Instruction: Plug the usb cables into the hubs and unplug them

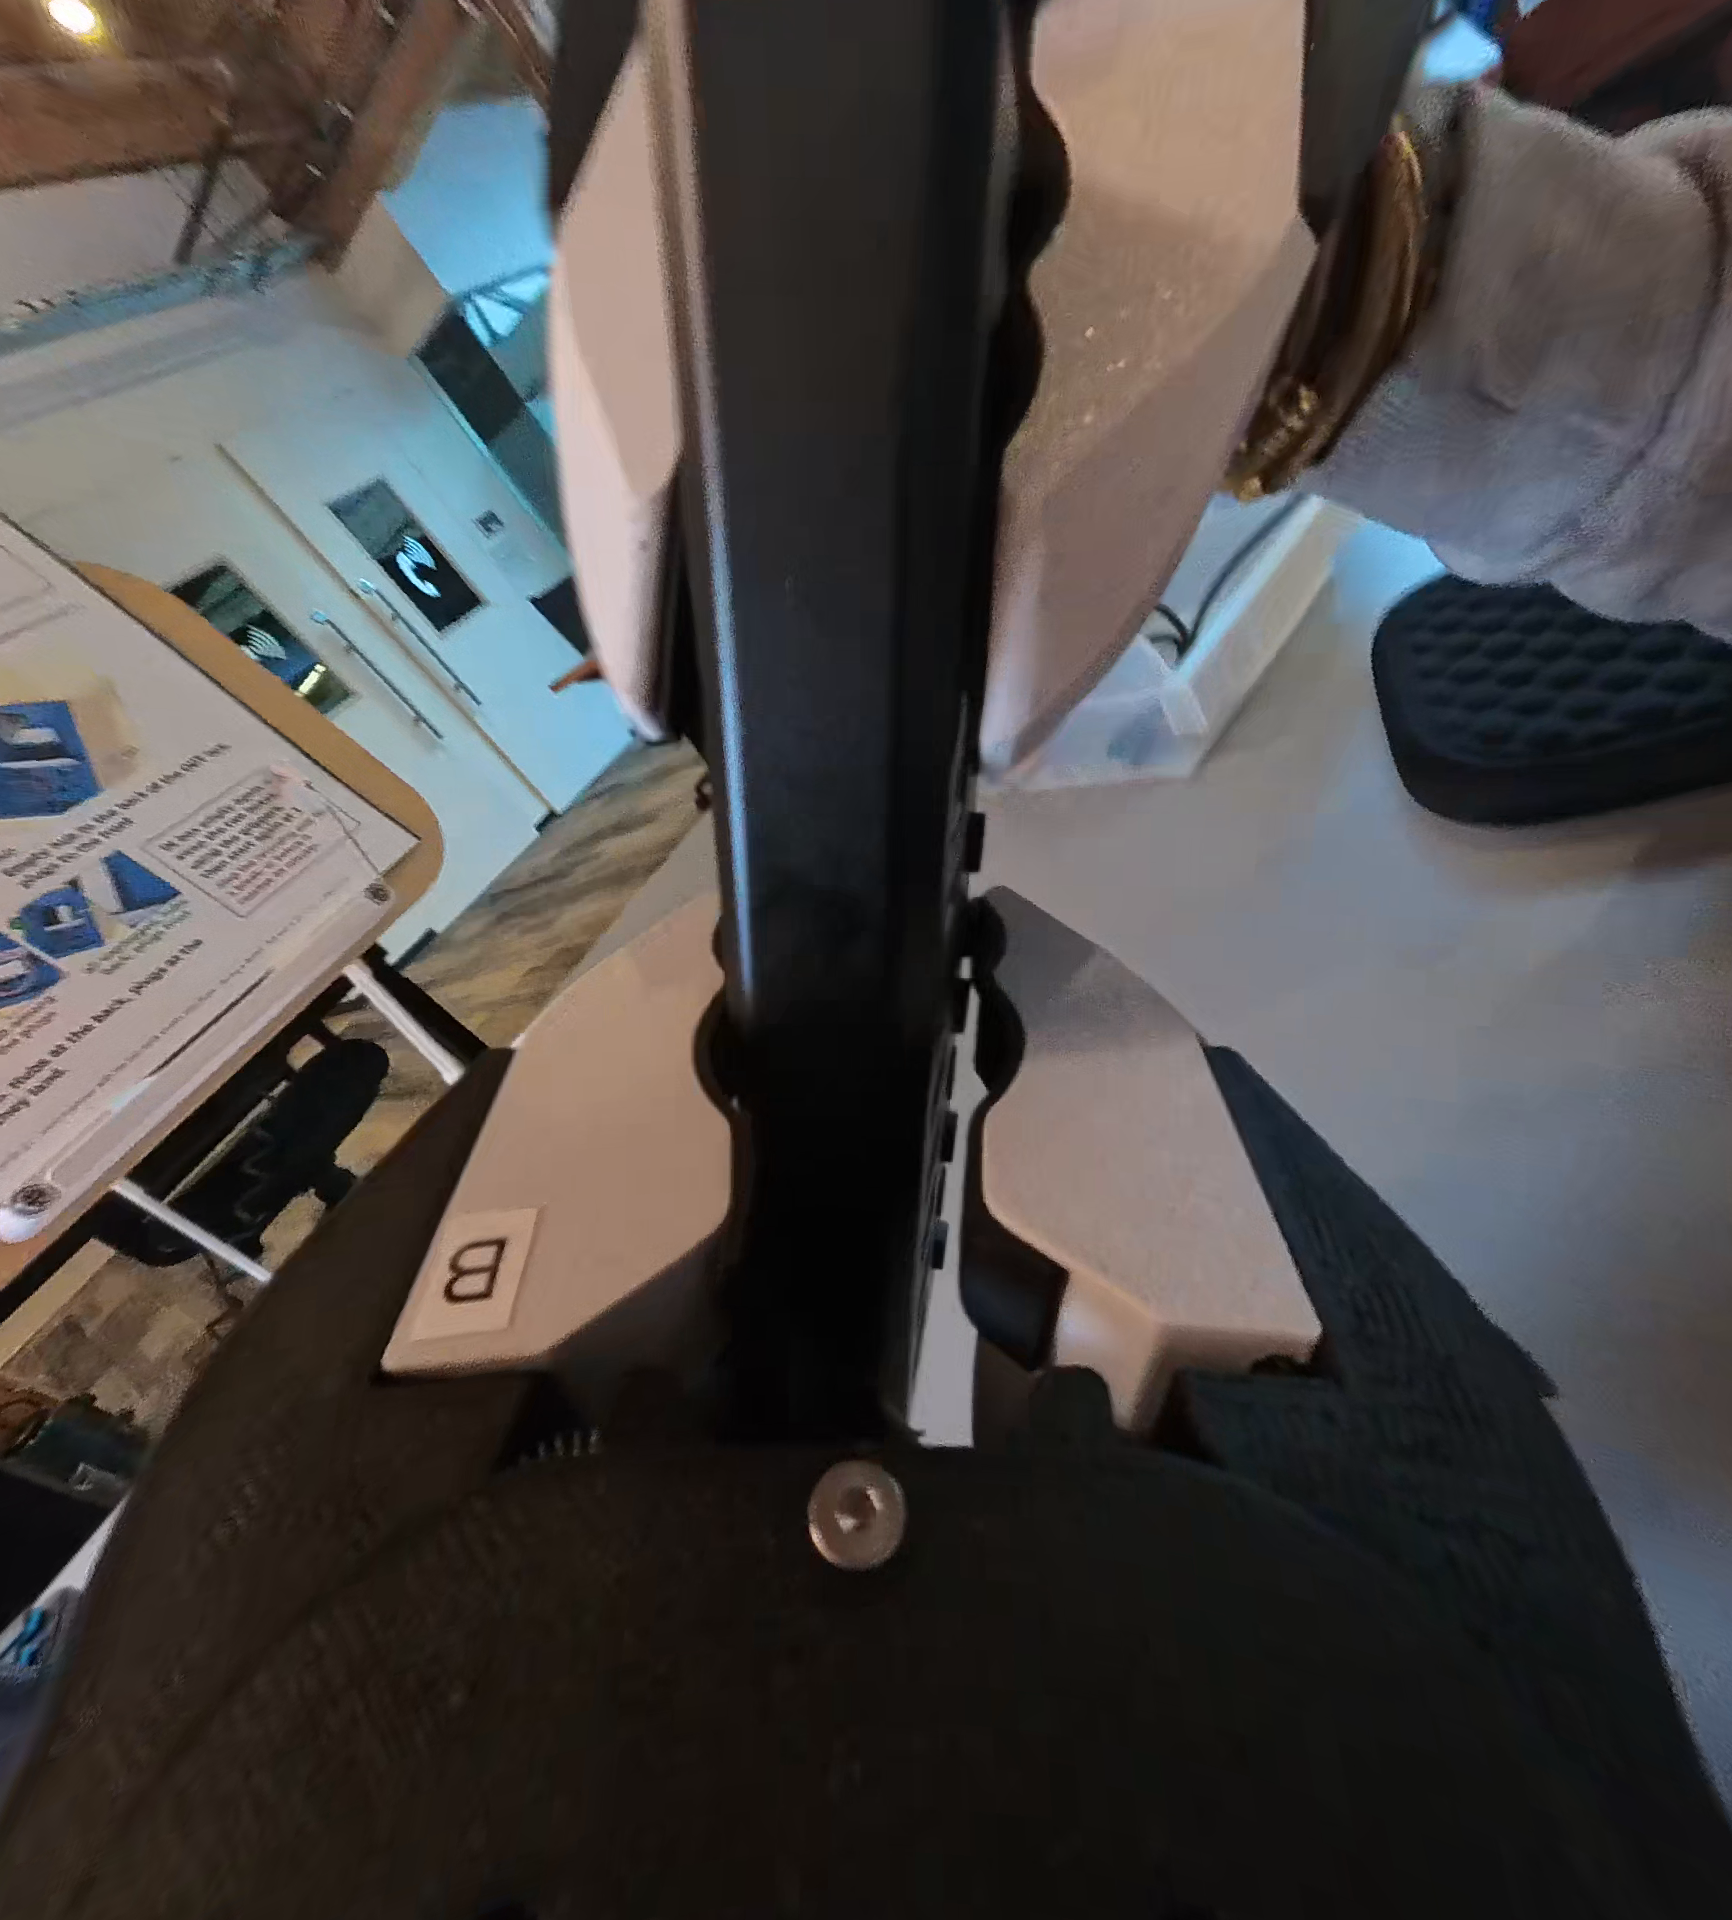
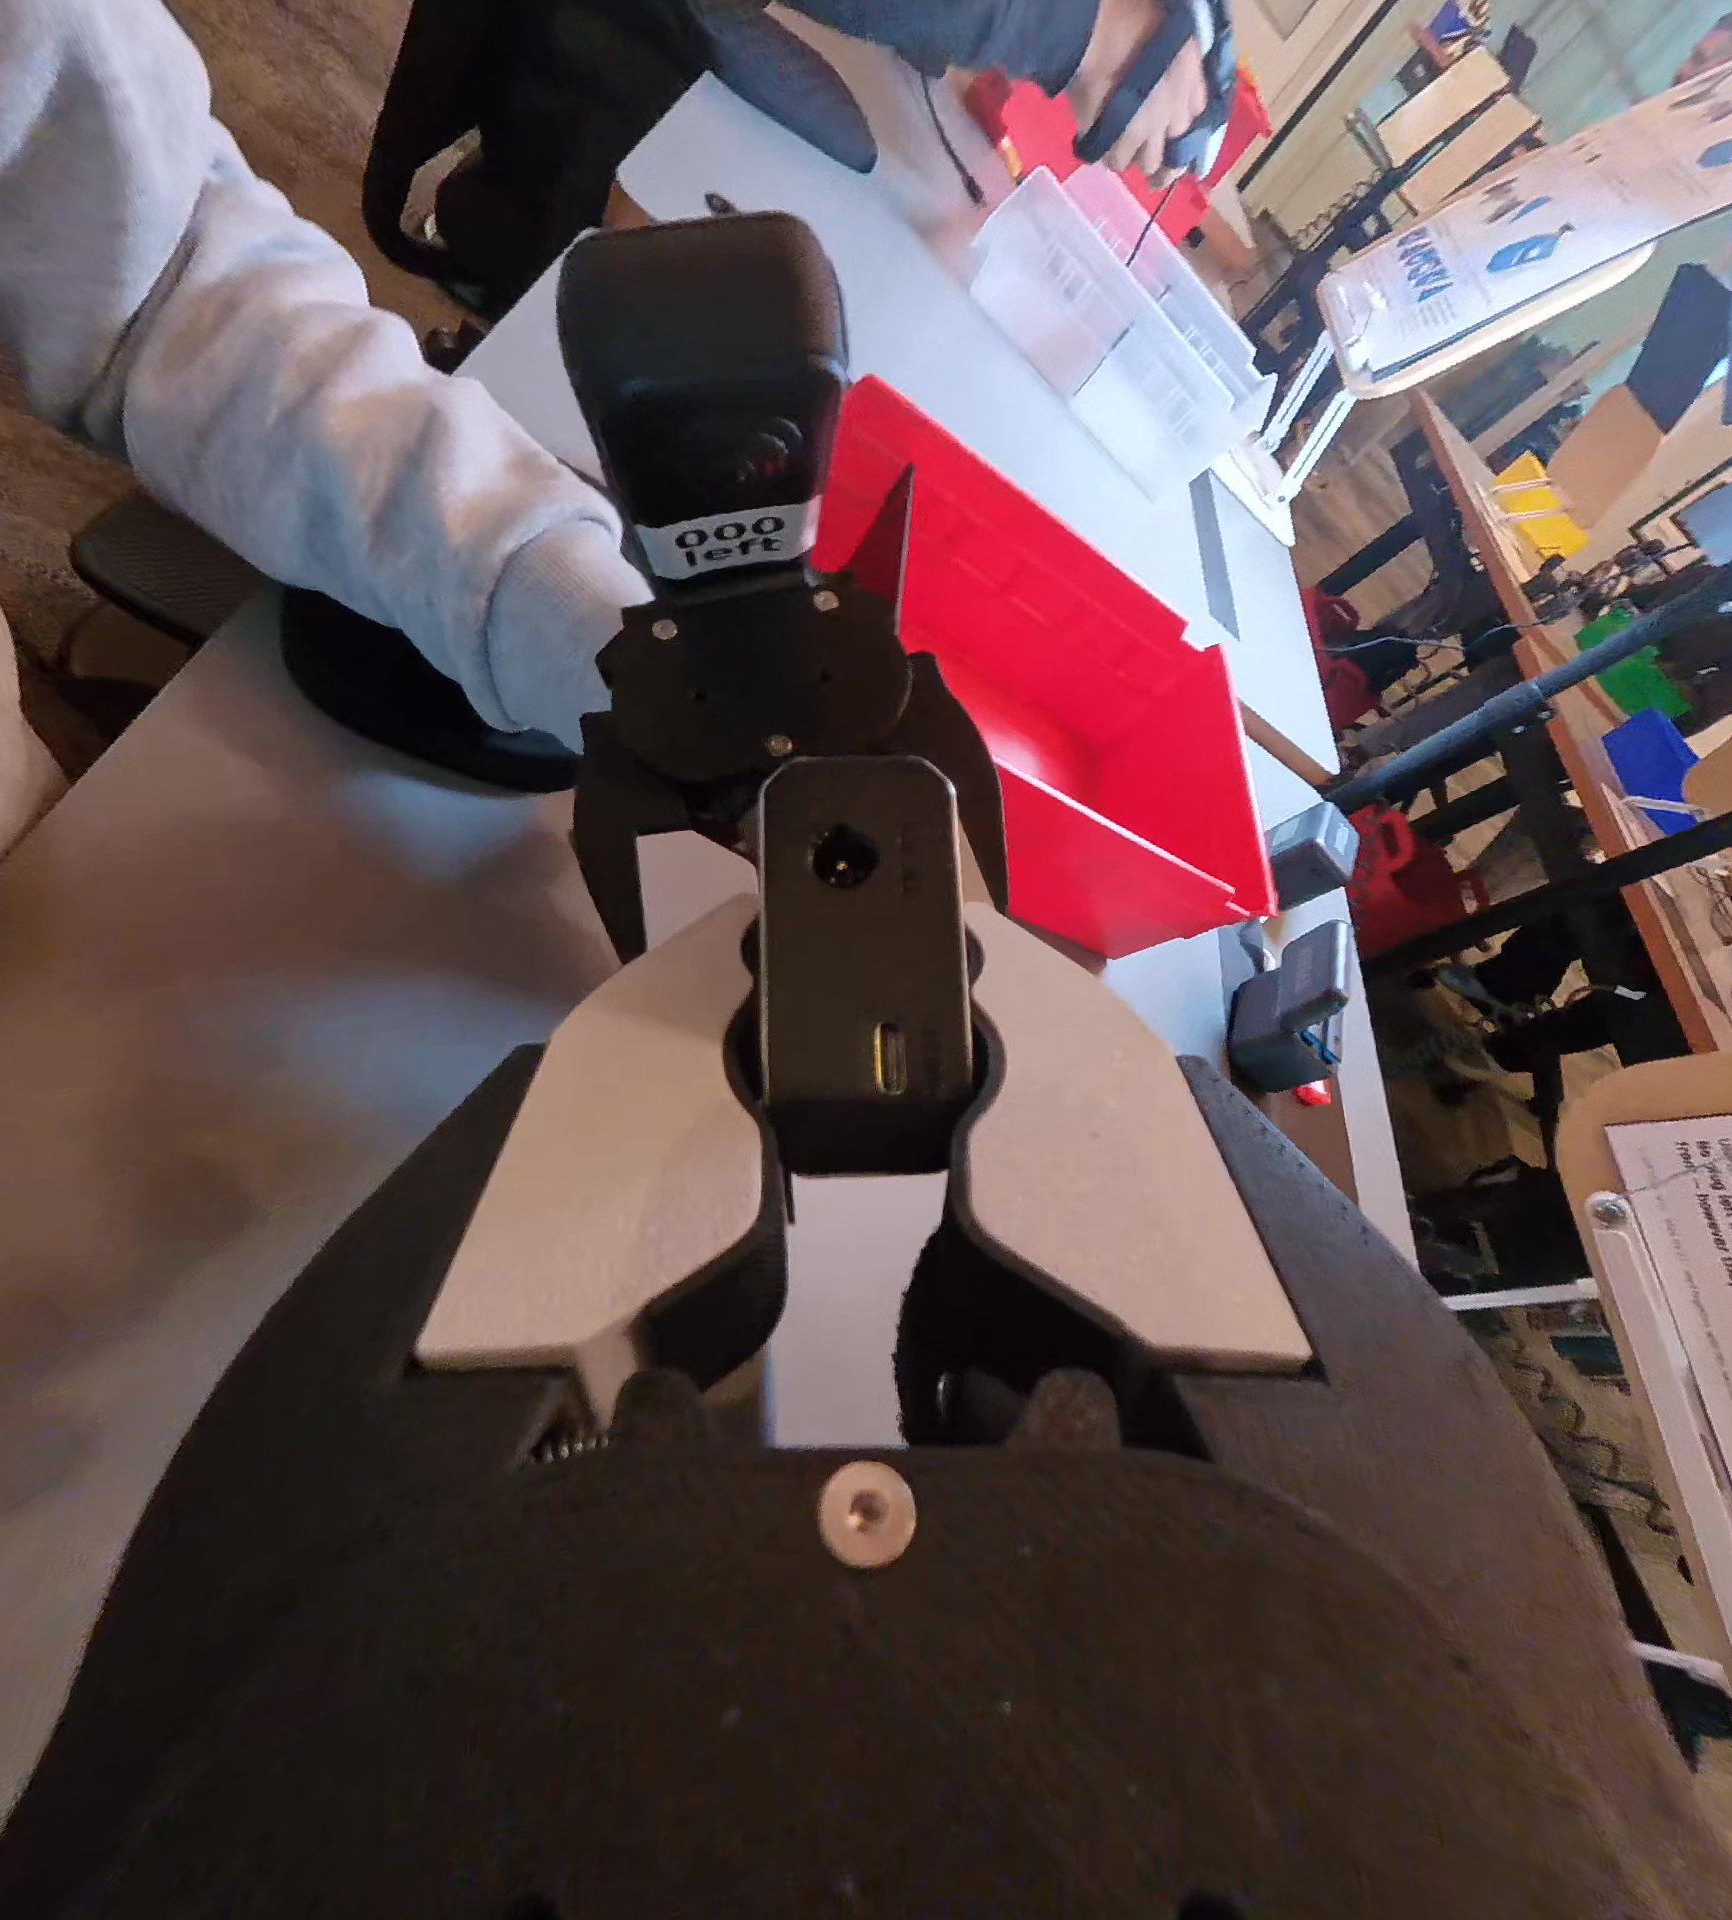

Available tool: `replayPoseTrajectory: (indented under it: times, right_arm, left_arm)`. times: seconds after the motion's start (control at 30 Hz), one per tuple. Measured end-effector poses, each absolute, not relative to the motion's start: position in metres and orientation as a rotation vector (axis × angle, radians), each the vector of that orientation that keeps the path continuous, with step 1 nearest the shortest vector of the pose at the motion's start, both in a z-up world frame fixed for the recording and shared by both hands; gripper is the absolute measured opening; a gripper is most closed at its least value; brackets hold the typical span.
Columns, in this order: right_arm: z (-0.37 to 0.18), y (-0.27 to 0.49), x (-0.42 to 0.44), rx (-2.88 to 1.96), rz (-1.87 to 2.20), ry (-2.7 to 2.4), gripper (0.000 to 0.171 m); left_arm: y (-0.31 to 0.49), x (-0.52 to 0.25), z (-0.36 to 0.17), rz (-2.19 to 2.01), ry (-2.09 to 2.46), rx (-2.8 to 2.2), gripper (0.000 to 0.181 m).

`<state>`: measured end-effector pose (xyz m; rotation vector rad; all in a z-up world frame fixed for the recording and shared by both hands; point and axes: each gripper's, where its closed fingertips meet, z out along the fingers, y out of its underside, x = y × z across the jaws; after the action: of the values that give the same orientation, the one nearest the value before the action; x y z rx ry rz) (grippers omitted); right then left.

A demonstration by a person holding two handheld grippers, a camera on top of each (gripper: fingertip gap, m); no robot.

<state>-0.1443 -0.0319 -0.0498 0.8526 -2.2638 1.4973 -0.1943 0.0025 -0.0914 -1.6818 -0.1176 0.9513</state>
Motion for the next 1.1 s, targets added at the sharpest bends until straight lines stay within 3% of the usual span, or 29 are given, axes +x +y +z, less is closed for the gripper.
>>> replayPoseTrajectory:
  times: [0.03,0.2,0.4,0.63,0.8,1.1]
  right_arm:
    - [-0.046,-0.029,-0.147,0.838,1.507,-2.256,0.031]
    - [-0.017,-0.007,-0.173,0.671,1.557,-2.161,0.031]
    - [0.03,0.044,-0.222,0.349,1.558,-1.935,0.031]
    - [0.069,0.113,-0.266,0.02,1.553,-1.698,0.031]
    - [0.064,0.166,-0.305,-0.199,1.397,-1.645,0.03]
    - [0.047,0.25,-0.364,-0.649,1.497,-1.467,0.03]
  left_arm:
    - [0.0,-0.194,-0.086,0.951,-0.131,-1.646,0.046]
    - [-0.018,-0.204,-0.07,1.024,-0.215,-1.567,0.067]
    - [-0.024,-0.209,-0.067,1.118,-0.244,-1.553,0.079]
    - [-0.03,-0.203,-0.05,1.241,-0.208,-1.45,0.075]
    - [-0.031,-0.202,-0.047,1.259,-0.205,-1.43,0.071]
    - [-0.03,-0.204,-0.051,1.245,-0.219,-1.442,0.067]
